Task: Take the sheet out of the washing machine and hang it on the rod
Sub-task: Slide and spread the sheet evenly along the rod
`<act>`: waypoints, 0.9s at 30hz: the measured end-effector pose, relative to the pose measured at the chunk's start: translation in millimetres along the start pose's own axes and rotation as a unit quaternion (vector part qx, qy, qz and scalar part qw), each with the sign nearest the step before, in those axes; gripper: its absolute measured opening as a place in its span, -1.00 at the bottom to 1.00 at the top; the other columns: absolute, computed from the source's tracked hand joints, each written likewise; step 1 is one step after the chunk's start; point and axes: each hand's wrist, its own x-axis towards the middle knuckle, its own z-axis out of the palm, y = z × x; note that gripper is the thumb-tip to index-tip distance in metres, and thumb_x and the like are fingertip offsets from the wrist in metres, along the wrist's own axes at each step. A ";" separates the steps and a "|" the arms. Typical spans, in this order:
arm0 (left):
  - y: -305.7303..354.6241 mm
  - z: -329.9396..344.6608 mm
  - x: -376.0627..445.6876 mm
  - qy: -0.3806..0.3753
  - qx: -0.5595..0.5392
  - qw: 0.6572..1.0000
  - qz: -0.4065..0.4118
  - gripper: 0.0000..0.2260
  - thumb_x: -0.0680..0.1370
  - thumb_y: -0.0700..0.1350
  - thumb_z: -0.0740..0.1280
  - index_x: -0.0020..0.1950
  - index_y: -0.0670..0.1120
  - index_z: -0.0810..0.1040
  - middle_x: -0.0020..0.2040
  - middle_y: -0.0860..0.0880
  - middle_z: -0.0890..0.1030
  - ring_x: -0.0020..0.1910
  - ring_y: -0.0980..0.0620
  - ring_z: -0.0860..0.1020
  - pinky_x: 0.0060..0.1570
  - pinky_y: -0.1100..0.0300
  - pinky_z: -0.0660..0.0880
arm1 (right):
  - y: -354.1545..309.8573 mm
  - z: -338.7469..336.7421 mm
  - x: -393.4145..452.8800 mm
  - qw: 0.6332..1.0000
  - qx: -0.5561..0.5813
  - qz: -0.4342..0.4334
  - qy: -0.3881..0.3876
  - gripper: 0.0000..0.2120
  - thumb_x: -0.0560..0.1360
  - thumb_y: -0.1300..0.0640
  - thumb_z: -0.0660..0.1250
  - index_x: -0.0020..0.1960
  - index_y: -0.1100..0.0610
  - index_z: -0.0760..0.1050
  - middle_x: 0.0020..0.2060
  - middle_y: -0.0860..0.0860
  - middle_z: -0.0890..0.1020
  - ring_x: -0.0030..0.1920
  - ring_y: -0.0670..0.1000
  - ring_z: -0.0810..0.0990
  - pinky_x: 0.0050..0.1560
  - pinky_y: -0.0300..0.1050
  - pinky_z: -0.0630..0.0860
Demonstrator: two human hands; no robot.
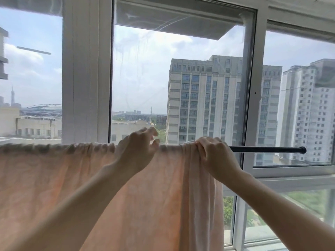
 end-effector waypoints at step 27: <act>-25.2 36.2 -10.9 0.135 0.137 0.975 0.109 -0.55 0.56 0.31 0.10 -0.22 0.05 0.61 -0.31 0.11 0.62 -0.32 0.04 0.61 -0.19 0.13 0.48 | -22.4 -41.5 39.7 0.995 0.051 0.078 0.036 -0.86 0.56 0.26 0.24 -0.01 0.21 0.58 -0.06 0.02 0.38 -0.16 0.04 0.51 -0.05 -0.06 0.55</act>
